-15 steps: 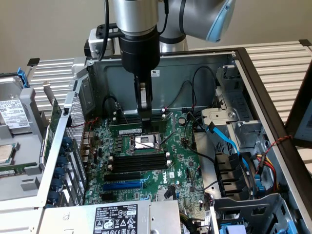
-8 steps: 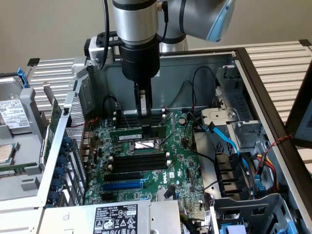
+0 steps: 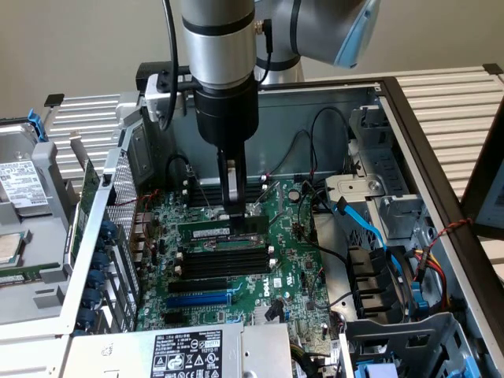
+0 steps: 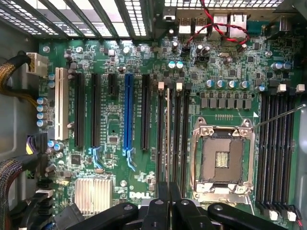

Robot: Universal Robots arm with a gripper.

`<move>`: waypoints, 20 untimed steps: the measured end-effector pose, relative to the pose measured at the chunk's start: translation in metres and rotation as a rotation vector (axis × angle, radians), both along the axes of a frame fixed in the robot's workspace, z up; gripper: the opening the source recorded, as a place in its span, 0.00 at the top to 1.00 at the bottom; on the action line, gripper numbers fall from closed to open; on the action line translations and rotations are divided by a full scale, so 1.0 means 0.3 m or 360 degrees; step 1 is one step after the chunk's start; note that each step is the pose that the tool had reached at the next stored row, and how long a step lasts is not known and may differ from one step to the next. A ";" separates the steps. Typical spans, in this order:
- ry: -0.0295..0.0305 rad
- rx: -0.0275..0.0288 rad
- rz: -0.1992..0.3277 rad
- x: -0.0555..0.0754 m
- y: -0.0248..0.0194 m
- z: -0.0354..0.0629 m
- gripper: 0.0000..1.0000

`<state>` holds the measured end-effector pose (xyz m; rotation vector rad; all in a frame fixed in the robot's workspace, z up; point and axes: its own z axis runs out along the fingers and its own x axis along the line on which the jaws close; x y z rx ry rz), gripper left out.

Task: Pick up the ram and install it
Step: 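Insert the ram into the slot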

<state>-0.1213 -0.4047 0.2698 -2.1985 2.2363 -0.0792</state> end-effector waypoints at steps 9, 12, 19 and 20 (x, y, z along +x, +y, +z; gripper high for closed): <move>0.00002 0.00000 -0.0002 0.000 0.000 -0.047 0.88; 0.00012 0.00000 -0.0004 0.000 0.000 -0.059 0.88; 0.00150 0.00000 -0.0004 0.000 -0.008 -0.074 0.88; 0.00153 0.00000 -0.0004 0.000 -0.008 -0.077 0.88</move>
